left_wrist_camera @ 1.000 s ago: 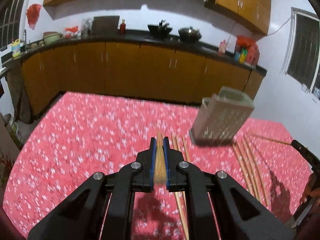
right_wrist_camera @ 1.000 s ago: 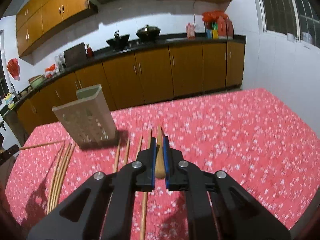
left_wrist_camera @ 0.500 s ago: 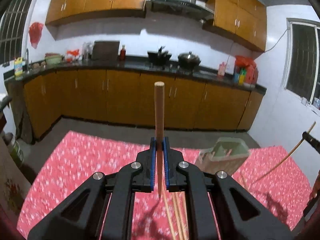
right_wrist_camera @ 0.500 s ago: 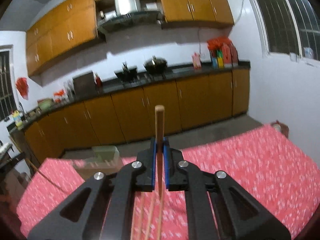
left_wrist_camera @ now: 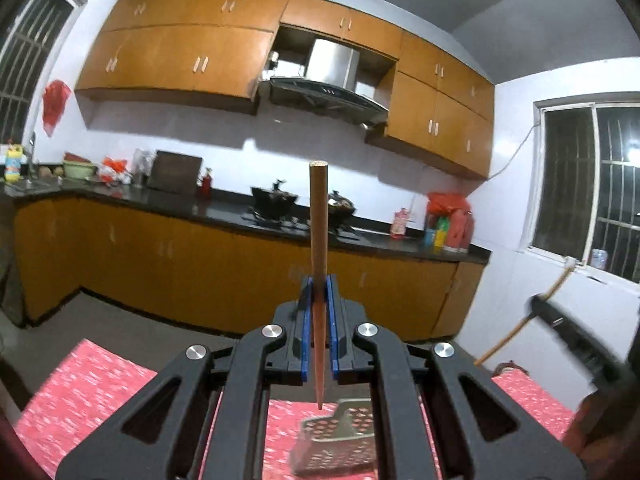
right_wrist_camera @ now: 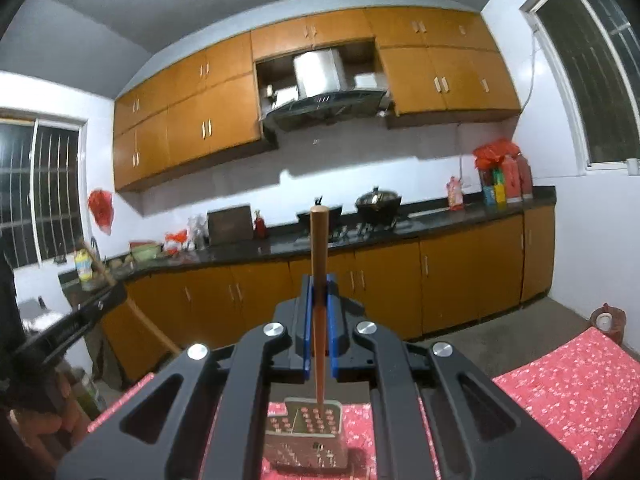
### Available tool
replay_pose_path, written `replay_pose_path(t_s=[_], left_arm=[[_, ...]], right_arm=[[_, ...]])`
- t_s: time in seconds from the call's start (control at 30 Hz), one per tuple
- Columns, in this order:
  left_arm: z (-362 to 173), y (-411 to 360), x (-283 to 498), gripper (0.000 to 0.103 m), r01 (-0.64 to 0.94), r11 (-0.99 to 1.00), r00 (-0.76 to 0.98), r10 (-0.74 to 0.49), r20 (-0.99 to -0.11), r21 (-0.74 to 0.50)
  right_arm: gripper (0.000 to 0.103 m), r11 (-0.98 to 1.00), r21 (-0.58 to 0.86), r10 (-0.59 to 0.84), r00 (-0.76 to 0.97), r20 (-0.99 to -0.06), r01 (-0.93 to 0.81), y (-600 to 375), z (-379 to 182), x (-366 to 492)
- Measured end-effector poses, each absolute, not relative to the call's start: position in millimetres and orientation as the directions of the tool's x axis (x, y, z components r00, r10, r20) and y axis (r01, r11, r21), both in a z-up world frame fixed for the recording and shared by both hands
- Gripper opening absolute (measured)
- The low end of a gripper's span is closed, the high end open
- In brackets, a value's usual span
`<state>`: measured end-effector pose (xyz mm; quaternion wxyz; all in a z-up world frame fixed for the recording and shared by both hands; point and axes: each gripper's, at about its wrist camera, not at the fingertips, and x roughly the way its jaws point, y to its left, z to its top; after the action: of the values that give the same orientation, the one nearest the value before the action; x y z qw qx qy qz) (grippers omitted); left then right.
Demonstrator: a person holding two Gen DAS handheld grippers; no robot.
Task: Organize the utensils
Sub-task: 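Open the left tool over the holder while the right tool releases its chopstick there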
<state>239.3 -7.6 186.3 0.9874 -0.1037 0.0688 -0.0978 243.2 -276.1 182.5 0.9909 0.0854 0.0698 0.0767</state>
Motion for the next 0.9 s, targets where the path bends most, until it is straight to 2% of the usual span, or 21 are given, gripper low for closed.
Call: replay_pose_path(t_s=[0.17, 0.33, 0.37, 0.4, 0.43, 0.47, 0.5, 0.53, 0.57, 0.77, 0.9], left_arm=[[148, -25, 261, 0.008, 0.194, 0.951, 0.949, -0.244, -0.199, -0.241], [122, -28, 277, 0.008, 0.187, 0.948, 0.92, -0.261, -0.292, -0.259], [118, -26, 278, 0.008, 0.182, 0.945, 0.915, -0.264, -0.305, -0.27], [118, -25, 278, 0.008, 0.181, 0.944, 0.913, -0.265, -0.31, -0.276], [117, -23, 277, 0.01, 0.18, 0.944, 0.912, -0.265, -0.312, -0.276], [117, -21, 275, 0.019, 0.177, 0.945, 0.913, -0.262, -0.312, -0.276], [117, -19, 274, 0.027, 0.172, 0.946, 0.916, -0.257, -0.31, -0.274], [119, -16, 271, 0.043, 0.162, 0.948, 0.922, -0.244, -0.3, -0.274], [122, -14, 268, 0.049, 0.157, 0.948, 0.928, -0.237, -0.288, -0.276], [132, 2, 251, 0.049, 0.15, 0.941, 0.942, -0.229, -0.246, -0.302], [131, 20, 231, 0.049, 0.133, 0.931, 0.949, -0.219, -0.229, -0.339]], right_arm=[[0.008, 0.973, 0.196, 0.167, 0.957, -0.237, -0.121, -272, 145, 270], [0.01, 0.974, 0.195, 0.166, 0.946, -0.28, -0.114, -267, 126, 275], [0.015, 0.972, 0.202, 0.171, 0.944, -0.281, -0.116, -267, 124, 274], [0.025, 0.972, 0.206, 0.171, 0.945, -0.279, -0.115, -267, 124, 272], [0.03, 0.972, 0.207, 0.168, 0.947, -0.274, -0.113, -268, 124, 270], [0.035, 0.972, 0.208, 0.166, 0.95, -0.265, -0.112, -268, 124, 266], [0.035, 0.972, 0.206, 0.165, 0.951, -0.261, -0.112, -268, 125, 265], [0.035, 0.972, 0.205, 0.164, 0.952, -0.258, -0.112, -269, 126, 263], [0.036, 0.972, 0.205, 0.163, 0.953, -0.254, -0.112, -270, 127, 261], [0.039, 0.971, 0.225, 0.138, 0.965, -0.223, -0.087, -289, 131, 232], [0.042, 0.974, 0.227, 0.09, 0.963, -0.256, -0.031, -307, 114, 213]])
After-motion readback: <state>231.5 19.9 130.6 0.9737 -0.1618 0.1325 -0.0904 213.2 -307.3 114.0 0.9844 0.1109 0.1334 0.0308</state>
